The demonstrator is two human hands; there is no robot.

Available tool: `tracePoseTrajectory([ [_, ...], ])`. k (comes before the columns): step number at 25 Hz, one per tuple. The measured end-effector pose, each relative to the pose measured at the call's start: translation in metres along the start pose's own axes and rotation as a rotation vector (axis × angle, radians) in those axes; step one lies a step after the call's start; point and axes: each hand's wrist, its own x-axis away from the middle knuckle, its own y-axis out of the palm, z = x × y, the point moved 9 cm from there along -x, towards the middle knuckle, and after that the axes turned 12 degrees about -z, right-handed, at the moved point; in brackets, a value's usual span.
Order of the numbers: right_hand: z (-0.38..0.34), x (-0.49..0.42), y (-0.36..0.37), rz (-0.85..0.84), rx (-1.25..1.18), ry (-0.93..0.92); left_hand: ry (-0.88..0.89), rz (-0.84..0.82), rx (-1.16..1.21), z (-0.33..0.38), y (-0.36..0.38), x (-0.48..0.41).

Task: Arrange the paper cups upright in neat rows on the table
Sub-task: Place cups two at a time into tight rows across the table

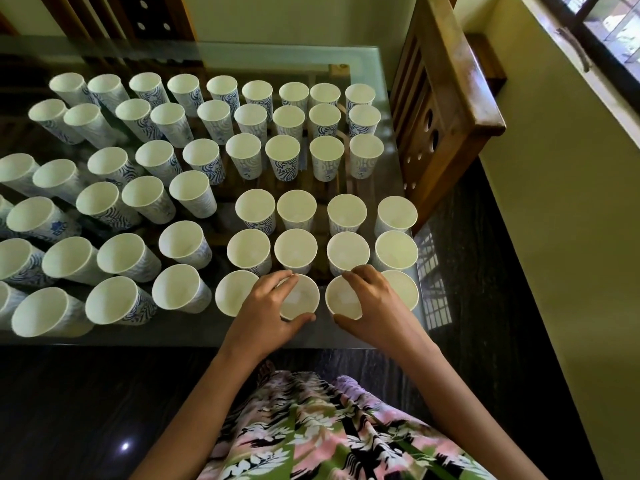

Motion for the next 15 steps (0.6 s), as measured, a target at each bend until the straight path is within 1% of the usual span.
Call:
tracePoseTrajectory([
  [4, -0.013, -0.009, -0.004, 0.028, -0.043, -0.039, -0.039, 0.025, 0.006, -0.012, -0.012, 0.006],
  [7, -0.029, -0.019, 0.0, 0.019, -0.05, -0.076, -0.091, 0.066, 0.029, -0.029, -0.026, 0.014],
  [12, -0.049, -0.033, 0.016, -0.043, -0.061, -0.11, -0.155, 0.081, 0.02, -0.055, -0.04, 0.026],
  [15, -0.057, -0.038, 0.026, -0.08, -0.036, -0.113, -0.156, 0.084, 0.023, -0.064, -0.04, 0.029],
])
